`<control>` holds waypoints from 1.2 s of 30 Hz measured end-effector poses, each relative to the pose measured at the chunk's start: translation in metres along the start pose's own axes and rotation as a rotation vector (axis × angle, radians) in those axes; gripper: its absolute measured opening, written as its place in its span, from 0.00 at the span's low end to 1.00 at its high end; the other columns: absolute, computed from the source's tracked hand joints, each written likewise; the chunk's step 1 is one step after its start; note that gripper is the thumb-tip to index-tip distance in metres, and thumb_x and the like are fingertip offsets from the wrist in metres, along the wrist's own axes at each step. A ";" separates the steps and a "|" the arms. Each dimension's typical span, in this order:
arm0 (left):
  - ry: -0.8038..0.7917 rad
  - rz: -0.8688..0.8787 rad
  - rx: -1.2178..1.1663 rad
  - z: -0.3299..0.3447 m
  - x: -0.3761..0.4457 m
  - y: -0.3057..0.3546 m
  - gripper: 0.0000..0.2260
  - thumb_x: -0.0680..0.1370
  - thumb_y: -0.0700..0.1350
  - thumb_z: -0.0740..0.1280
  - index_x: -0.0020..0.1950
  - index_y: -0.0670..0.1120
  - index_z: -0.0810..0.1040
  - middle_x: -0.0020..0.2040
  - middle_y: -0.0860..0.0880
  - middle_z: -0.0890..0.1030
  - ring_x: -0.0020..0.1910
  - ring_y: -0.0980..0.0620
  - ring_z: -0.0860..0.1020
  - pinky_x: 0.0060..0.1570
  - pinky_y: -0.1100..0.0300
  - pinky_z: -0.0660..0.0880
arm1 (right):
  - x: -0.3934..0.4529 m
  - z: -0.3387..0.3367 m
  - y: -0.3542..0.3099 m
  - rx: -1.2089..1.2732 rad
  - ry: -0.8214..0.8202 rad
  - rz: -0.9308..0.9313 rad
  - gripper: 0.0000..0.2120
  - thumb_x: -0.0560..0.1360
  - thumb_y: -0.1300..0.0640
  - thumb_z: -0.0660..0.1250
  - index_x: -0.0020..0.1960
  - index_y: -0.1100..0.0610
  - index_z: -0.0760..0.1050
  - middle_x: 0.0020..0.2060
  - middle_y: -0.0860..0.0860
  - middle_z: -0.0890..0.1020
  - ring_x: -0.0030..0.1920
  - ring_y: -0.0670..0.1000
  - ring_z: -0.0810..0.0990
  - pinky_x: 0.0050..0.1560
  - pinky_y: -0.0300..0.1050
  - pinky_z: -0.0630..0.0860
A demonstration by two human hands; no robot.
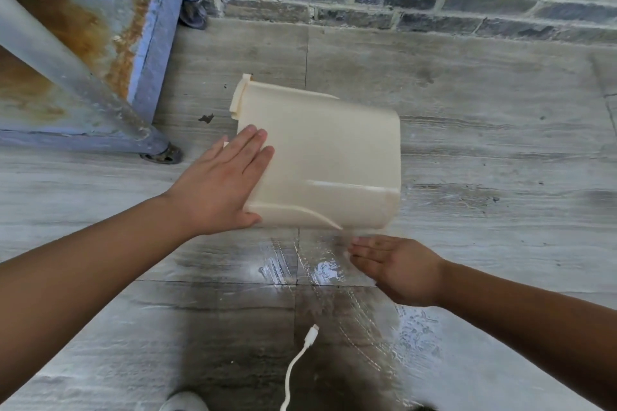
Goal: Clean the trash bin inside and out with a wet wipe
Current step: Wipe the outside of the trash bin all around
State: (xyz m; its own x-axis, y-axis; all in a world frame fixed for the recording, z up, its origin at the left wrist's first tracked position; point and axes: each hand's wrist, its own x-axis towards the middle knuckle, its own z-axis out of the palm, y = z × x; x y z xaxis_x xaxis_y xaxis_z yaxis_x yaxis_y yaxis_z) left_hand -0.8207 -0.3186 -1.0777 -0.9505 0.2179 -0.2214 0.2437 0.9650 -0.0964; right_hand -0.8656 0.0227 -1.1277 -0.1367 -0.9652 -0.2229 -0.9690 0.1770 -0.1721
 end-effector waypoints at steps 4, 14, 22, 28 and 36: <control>0.161 -0.022 -0.048 -0.003 -0.008 0.001 0.49 0.65 0.65 0.71 0.76 0.40 0.56 0.78 0.39 0.54 0.77 0.40 0.47 0.73 0.41 0.50 | -0.037 0.000 0.000 0.372 0.165 0.268 0.17 0.75 0.58 0.68 0.64 0.57 0.77 0.63 0.53 0.79 0.66 0.51 0.75 0.63 0.52 0.75; 0.204 -0.798 -0.998 0.036 -0.052 0.037 0.07 0.75 0.50 0.68 0.38 0.54 0.76 0.38 0.57 0.81 0.44 0.56 0.78 0.41 0.63 0.69 | -0.002 -0.046 0.042 0.959 0.813 0.757 0.18 0.82 0.56 0.57 0.70 0.56 0.71 0.69 0.48 0.72 0.71 0.45 0.67 0.72 0.47 0.63; 0.274 -0.777 -1.351 -0.051 -0.021 -0.004 0.13 0.76 0.54 0.66 0.36 0.47 0.79 0.29 0.52 0.78 0.30 0.55 0.73 0.36 0.57 0.67 | 0.040 -0.072 0.080 0.835 0.561 0.596 0.16 0.81 0.58 0.60 0.68 0.54 0.74 0.67 0.51 0.76 0.70 0.47 0.70 0.73 0.48 0.63; 0.109 -1.001 -1.658 -0.070 -0.003 -0.031 0.12 0.76 0.51 0.68 0.48 0.42 0.79 0.42 0.44 0.82 0.32 0.51 0.81 0.36 0.57 0.76 | 0.065 -0.093 0.087 1.147 0.551 0.588 0.14 0.82 0.58 0.58 0.59 0.53 0.81 0.58 0.45 0.82 0.61 0.42 0.77 0.64 0.43 0.71; 0.255 -0.216 -0.317 -0.076 0.005 0.031 0.35 0.72 0.71 0.52 0.74 0.53 0.58 0.72 0.43 0.66 0.71 0.41 0.63 0.66 0.39 0.63 | 0.085 -0.096 0.092 1.107 0.472 0.646 0.13 0.82 0.56 0.59 0.54 0.51 0.82 0.52 0.41 0.83 0.54 0.39 0.79 0.57 0.39 0.74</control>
State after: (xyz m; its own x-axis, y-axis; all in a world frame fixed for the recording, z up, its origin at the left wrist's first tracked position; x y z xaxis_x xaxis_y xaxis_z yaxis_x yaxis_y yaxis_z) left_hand -0.8327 -0.2762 -1.0079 -0.9998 -0.0028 0.0206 0.0013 0.9806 0.1962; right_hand -0.9861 -0.0613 -1.0708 -0.7710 -0.5864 -0.2483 -0.0668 0.4623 -0.8842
